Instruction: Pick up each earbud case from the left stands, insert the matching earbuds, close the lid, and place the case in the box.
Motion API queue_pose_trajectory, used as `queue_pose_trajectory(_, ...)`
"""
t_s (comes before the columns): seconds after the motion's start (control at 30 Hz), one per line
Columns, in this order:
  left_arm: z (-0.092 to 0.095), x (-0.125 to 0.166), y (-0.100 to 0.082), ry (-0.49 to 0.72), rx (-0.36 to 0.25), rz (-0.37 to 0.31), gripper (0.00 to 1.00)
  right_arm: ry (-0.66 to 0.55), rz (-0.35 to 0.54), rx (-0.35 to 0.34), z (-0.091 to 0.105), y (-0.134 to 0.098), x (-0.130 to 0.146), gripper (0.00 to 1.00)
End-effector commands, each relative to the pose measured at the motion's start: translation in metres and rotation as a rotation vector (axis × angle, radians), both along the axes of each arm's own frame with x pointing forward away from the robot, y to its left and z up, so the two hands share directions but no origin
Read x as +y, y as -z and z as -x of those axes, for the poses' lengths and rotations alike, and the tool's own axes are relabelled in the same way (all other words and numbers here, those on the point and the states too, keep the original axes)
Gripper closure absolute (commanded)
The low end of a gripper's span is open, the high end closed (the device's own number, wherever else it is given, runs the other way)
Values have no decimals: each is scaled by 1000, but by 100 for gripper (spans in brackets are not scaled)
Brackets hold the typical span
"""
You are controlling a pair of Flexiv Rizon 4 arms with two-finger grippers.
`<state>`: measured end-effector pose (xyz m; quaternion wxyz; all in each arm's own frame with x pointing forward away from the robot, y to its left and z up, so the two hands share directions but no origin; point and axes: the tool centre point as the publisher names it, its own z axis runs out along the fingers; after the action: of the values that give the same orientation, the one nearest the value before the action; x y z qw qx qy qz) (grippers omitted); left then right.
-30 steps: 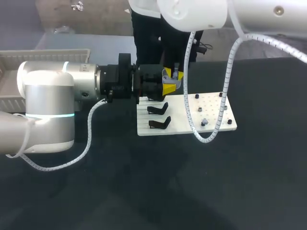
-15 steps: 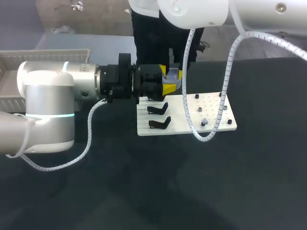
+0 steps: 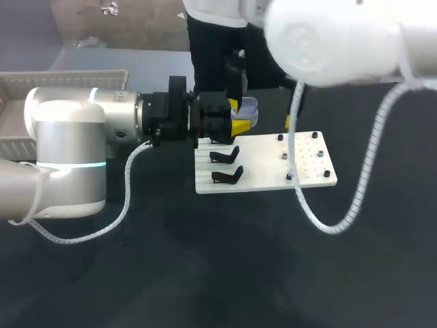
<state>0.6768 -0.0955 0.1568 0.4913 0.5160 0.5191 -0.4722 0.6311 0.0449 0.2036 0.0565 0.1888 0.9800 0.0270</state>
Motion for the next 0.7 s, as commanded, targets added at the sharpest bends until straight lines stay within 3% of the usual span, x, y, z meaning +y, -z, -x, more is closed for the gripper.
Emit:
queue_pose_trajectory(0.03,1,0,1,-4,-5,5,100,-5,-74,-157,20,6,-26,0)
queue_pose_trajectory(0.43,1,0,1,-4,-5,5,100,71,-75,-214,29,36,-64,0)
queue_pose_trajectory(0.57,1,0,1,-4,-5,5,100,86,-66,-227,28,51,-70,0)
queue_pose_trajectory(0.7,1,0,1,-4,-5,5,100,86,-66,-227,28,51,-70,0)
